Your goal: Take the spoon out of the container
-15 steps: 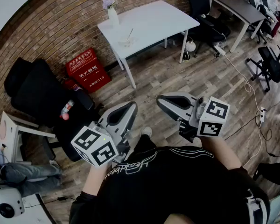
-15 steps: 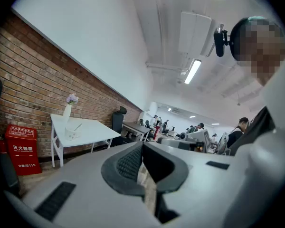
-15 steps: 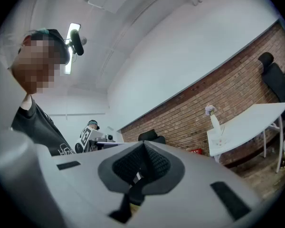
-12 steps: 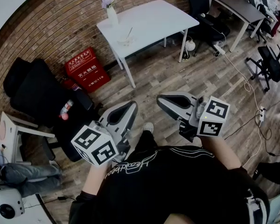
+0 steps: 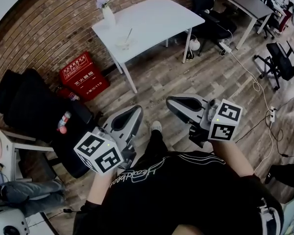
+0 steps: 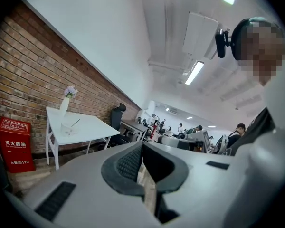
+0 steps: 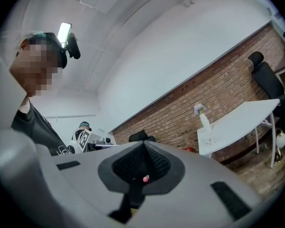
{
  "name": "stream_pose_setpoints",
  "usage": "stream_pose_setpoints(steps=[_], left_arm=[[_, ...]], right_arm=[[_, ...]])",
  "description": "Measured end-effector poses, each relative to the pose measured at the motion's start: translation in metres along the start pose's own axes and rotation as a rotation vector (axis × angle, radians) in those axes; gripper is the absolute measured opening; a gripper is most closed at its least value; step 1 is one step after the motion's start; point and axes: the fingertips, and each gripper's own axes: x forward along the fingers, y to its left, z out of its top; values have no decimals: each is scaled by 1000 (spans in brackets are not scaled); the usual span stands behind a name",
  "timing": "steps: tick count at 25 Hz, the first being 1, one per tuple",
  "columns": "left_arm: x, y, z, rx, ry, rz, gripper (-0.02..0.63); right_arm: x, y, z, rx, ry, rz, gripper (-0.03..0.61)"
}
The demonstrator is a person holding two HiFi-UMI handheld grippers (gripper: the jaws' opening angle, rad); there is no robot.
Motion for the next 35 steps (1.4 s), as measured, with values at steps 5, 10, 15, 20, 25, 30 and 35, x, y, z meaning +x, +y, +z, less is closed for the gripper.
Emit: stream_pose_setpoints(steps=[5,10,15,20,25,30,35], left_arm=[[21,53,18,-28,-5,4,5],[54,127,50,-61,-8,28,5],[88,206,81,-98,10,44,5],[123,271,116,-117,4,44,5],[147,313,133,-124,19,32,5],[162,330,138,-131,32,31,5],[174,346,134,-147,35,49,5]], right_arm=[[40,-39,13,-5,21,7,-3],[88,-101,36,17,21,-3,-3],[143,-170,58,49,34,-28,-3],[186,-234,83,54,41,-60,-2],[215,-275,97,38,50,-88,-2],[222,-298,99,24,53,-120,-2],[230,-317,96,-26,81,-122,-2]])
